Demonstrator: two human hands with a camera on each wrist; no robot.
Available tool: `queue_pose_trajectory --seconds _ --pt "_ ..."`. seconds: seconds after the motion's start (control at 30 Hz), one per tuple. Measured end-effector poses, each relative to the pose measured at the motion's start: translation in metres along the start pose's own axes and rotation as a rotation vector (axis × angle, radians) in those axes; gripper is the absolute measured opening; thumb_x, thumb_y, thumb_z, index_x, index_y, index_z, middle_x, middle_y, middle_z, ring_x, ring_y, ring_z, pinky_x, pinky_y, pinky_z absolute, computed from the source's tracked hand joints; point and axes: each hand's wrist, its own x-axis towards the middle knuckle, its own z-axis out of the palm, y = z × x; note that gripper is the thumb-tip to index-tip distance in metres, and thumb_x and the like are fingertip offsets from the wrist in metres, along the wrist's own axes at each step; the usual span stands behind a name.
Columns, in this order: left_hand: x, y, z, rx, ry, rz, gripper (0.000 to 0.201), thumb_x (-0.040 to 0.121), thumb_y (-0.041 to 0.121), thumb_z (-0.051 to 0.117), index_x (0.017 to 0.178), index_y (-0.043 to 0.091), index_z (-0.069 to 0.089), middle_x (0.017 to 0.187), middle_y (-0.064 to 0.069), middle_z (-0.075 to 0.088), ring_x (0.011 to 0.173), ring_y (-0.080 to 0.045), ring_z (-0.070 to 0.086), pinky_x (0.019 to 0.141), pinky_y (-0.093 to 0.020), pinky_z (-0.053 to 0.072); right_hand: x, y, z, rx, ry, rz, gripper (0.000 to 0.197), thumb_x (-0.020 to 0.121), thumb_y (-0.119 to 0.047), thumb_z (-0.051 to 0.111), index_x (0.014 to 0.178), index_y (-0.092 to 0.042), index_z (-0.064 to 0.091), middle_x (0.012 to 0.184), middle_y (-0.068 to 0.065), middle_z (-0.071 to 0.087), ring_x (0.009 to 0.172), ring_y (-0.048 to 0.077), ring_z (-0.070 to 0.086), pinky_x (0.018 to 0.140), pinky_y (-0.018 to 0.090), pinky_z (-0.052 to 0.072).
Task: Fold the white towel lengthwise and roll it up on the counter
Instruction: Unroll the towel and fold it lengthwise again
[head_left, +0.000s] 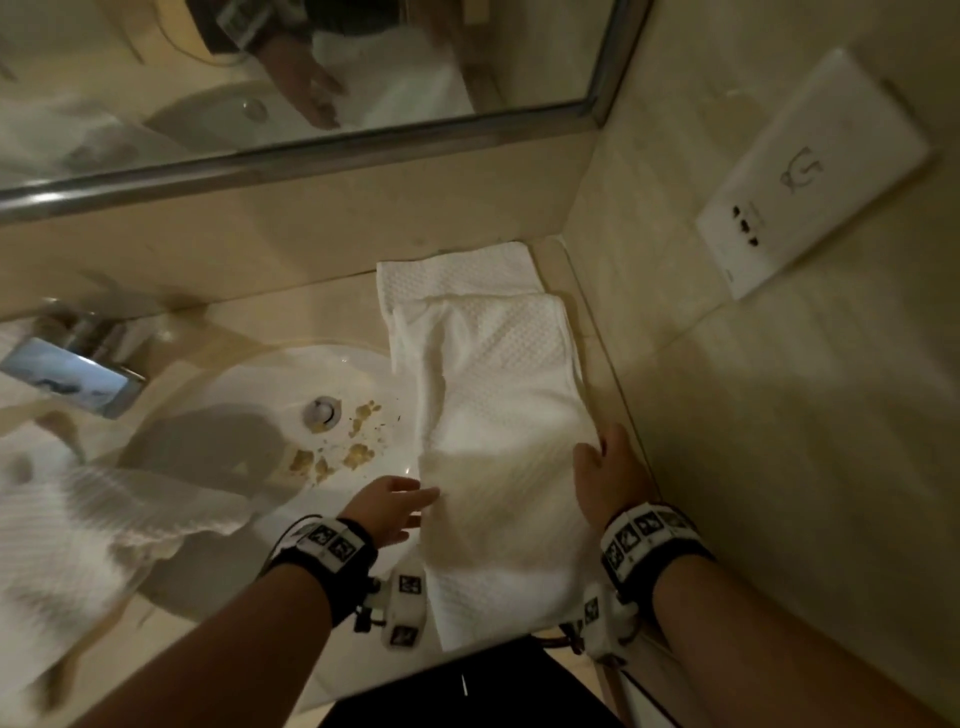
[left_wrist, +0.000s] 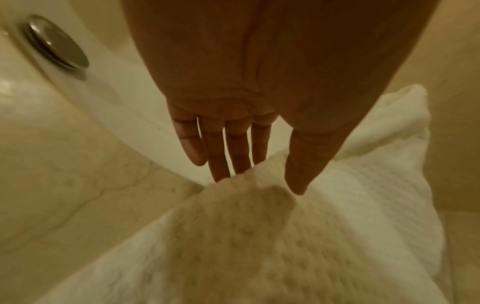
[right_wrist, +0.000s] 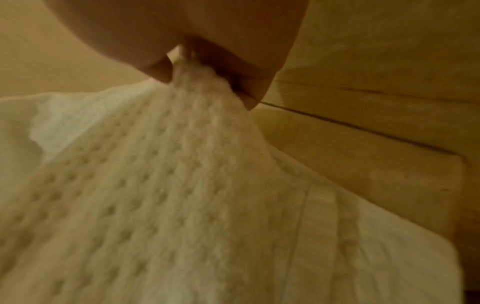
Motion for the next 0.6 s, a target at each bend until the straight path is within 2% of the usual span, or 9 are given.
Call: queue_pose_trajectory --seconds 0.1,0.17,0.27,0.33,0.4,0.47,0.5,0.6 --pt "-0.001 0.001 0.007 0.118 0.016 0.014 0.034 0.086 0.038 0.079 0.111 0.020 0.063 0.115 -0.001 0.068 0.104 -0.020 0.066 0.088 -0.035 0.054 0.006 0.016 0.001 -0.081 -0.011 0.142 0.019 0.101 -0.029 0.043 0.114 -0.016 0.047 0.099 0.008 0.061 0.074 0.026 0.049 0.071 0.033 0.042" --pt "-0.001 0.001 0.010 0.180 0.018 0.016 0.023 0.088 0.040 0.076 0.100 0.022 0.068 0.113 -0.002 0.070 0.103 -0.021 0.065 0.084 -0.032 0.053 0.010 0.026 -0.001 -0.071 -0.081 0.202 0.025 0.099 -0.033 0.049 0.115 -0.015 0.054 0.105 0.008 0.063 0.078 0.024 0.050 0.074 0.030 0.041" --pt "0.001 0.001 0.009 0.218 0.042 0.013 0.029 0.084 0.043 0.080 0.097 0.018 0.071 0.108 -0.004 0.070 0.101 -0.023 0.065 0.088 -0.037 0.055 0.011 0.031 -0.003 -0.109 -0.149 0.144 0.028 0.097 -0.038 0.055 0.114 -0.015 0.058 0.112 0.008 0.065 0.093 0.028 0.059 0.077 0.028 0.040" --pt "0.001 0.001 0.008 0.285 0.053 0.013 0.034 0.082 0.044 0.082 0.096 0.015 0.070 0.103 -0.004 0.070 0.096 -0.021 0.065 0.079 -0.034 0.055 0.010 0.032 -0.004 -0.132 -0.051 0.099 0.024 0.100 -0.036 0.051 0.110 -0.014 0.056 0.109 0.012 0.066 0.097 0.032 0.062 0.076 0.031 0.042" --pt "0.002 0.000 0.009 0.320 0.077 0.022 0.027 0.084 0.035 0.081 0.088 0.013 0.066 0.094 -0.005 0.069 0.086 -0.021 0.065 0.076 -0.036 0.056 0.008 0.036 -0.005 -0.175 -0.008 0.101 0.028 0.104 -0.036 0.043 0.111 -0.012 0.055 0.110 0.015 0.066 0.099 0.035 0.063 0.077 0.035 0.045" --pt "0.002 0.002 0.011 0.333 0.100 0.051 0.022 0.087 0.026 0.078 0.082 0.012 0.061 0.086 -0.007 0.067 0.078 -0.021 0.062 0.078 -0.038 0.055 0.007 0.044 -0.005 -0.254 -0.067 0.154 0.036 0.103 -0.043 0.040 0.115 -0.014 0.057 0.113 0.013 0.066 0.100 0.034 0.064 0.083 0.037 0.050" --pt "0.000 0.004 0.014 0.352 0.107 0.065 0.022 0.088 0.026 0.076 0.081 0.012 0.061 0.084 -0.007 0.067 0.077 -0.020 0.062 0.075 -0.037 0.054 0.008 0.049 -0.005 -0.260 -0.100 0.183 0.042 0.101 -0.050 0.039 0.116 -0.015 0.058 0.115 0.012 0.067 0.101 0.034 0.064 0.087 0.038 0.052" --pt "-0.005 0.010 0.017 0.371 0.099 0.091 0.030 0.091 0.041 0.073 0.081 0.014 0.062 0.085 -0.005 0.067 0.079 -0.020 0.062 0.068 -0.029 0.047 0.009 0.061 -0.005 -0.206 -0.188 0.228 0.058 0.094 -0.064 0.041 0.123 -0.017 0.058 0.121 0.009 0.064 0.104 0.031 0.063 0.090 0.038 0.051"
